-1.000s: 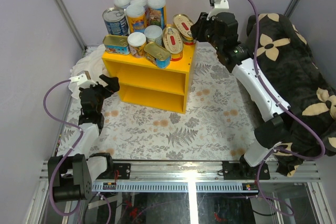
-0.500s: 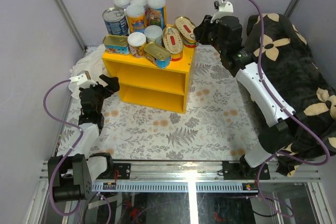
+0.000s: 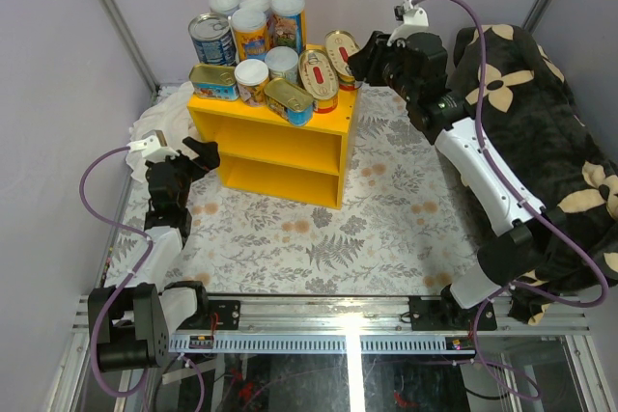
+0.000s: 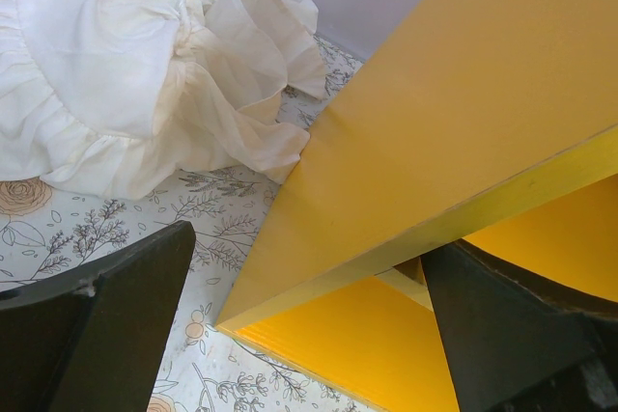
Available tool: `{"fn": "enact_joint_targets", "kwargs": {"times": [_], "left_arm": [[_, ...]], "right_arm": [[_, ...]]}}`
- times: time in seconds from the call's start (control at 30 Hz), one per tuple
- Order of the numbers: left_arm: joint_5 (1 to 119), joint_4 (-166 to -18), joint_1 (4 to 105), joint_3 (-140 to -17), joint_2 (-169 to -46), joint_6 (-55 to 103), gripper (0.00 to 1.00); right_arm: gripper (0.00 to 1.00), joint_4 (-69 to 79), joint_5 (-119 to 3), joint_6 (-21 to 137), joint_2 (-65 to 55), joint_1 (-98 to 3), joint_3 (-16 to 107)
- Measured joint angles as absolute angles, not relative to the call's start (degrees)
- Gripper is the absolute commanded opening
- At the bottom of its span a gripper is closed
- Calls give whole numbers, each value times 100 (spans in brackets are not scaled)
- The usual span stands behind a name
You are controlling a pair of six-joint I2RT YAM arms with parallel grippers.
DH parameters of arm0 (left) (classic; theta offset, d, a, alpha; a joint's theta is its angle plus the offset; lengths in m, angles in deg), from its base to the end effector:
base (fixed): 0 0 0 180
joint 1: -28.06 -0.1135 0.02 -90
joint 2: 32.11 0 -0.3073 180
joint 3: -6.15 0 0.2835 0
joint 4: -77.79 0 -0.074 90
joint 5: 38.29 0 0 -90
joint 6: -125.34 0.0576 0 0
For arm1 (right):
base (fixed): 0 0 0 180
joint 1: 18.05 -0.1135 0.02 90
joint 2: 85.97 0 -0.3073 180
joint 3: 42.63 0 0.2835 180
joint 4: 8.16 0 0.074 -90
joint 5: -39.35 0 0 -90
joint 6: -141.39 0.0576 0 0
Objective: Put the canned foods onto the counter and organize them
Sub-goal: Place the canned food on the counter.
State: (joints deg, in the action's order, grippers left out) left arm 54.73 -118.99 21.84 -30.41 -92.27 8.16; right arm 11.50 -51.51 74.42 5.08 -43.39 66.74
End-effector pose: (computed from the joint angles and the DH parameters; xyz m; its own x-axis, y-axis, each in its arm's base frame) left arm 0.2563 0.0249 0.2509 -0.0793 -0.4675 -0.8804 -0.1039 0.8823 -0.4591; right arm 0.3849 0.1832 0.5068 -0.1922 0.3418 -0.9199 -0.3980 0.8297 0.3914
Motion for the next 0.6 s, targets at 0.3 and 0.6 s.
{"fn": "enact_joint_targets", "kwargs": {"times": [0.3,0.6], "left_arm": [[5475,-11899,2184,-3041,-9227,816,100],[5473,-11849,2184,-3041,-9181,816,100]], "right_arm": [[68,1229,-5381,7566,329,-4346,6483],[99,1841,-5184,7263,315,-4361,6916]]}}
